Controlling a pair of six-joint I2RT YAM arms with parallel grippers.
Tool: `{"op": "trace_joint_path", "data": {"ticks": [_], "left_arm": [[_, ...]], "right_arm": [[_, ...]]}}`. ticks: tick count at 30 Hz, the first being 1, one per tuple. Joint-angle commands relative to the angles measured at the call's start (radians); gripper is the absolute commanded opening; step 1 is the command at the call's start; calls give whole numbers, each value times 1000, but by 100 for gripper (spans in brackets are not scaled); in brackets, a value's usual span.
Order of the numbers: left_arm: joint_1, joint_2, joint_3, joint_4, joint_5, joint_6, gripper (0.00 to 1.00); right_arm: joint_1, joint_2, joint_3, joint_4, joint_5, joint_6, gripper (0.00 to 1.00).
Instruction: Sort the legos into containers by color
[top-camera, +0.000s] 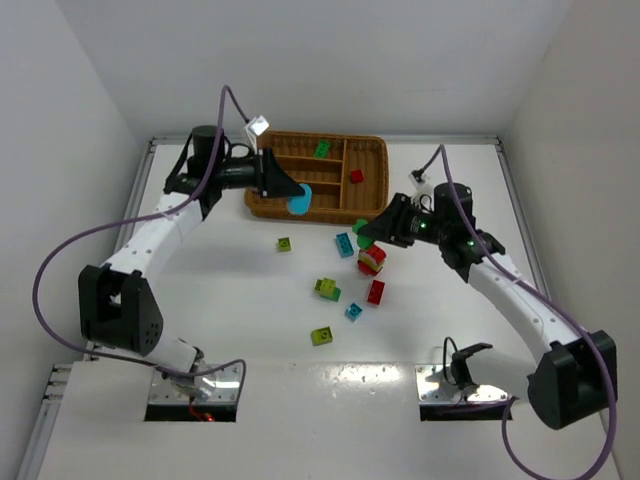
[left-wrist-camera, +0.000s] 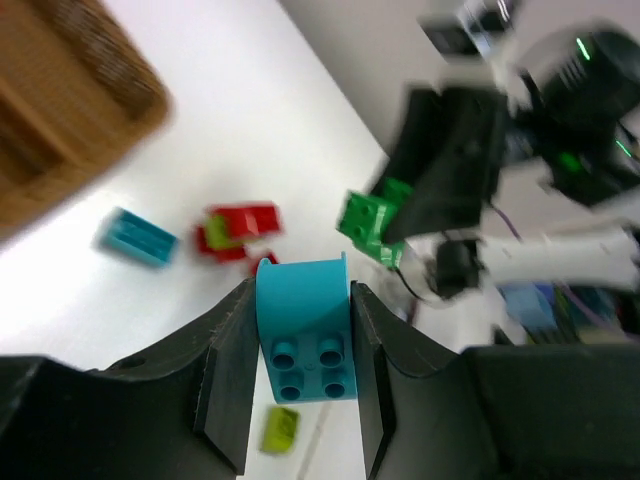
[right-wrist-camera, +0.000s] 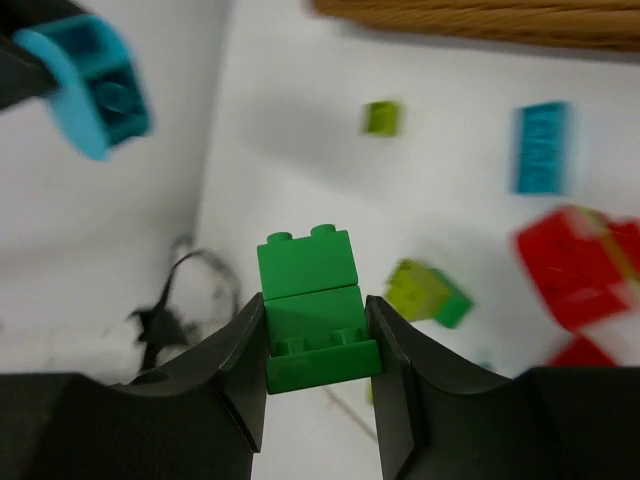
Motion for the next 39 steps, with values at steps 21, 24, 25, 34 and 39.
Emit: {"op": "trace_joint_path", "data": {"ticks": [21, 24, 25, 34, 39], "left_arm": [[-29, 615, 631, -209, -788, -161, 0], [-29, 716, 732, -209, -833, -152, 0], [-29, 741, 784, -219, -844, -152, 0], [-2, 977, 981, -250, -801, -206, 55], [-2, 932, 957, -239, -625, -172, 77]], "right_arm": [[-2, -142, 129, -536, 868, -83, 5], [-2, -115, 157, -551, 877, -92, 5], [-2, -104, 167, -567, 888, -92, 5], [-2, -95, 177, -576, 890, -83, 6], [-2, -77, 177, -555, 851, -83, 7]]}}
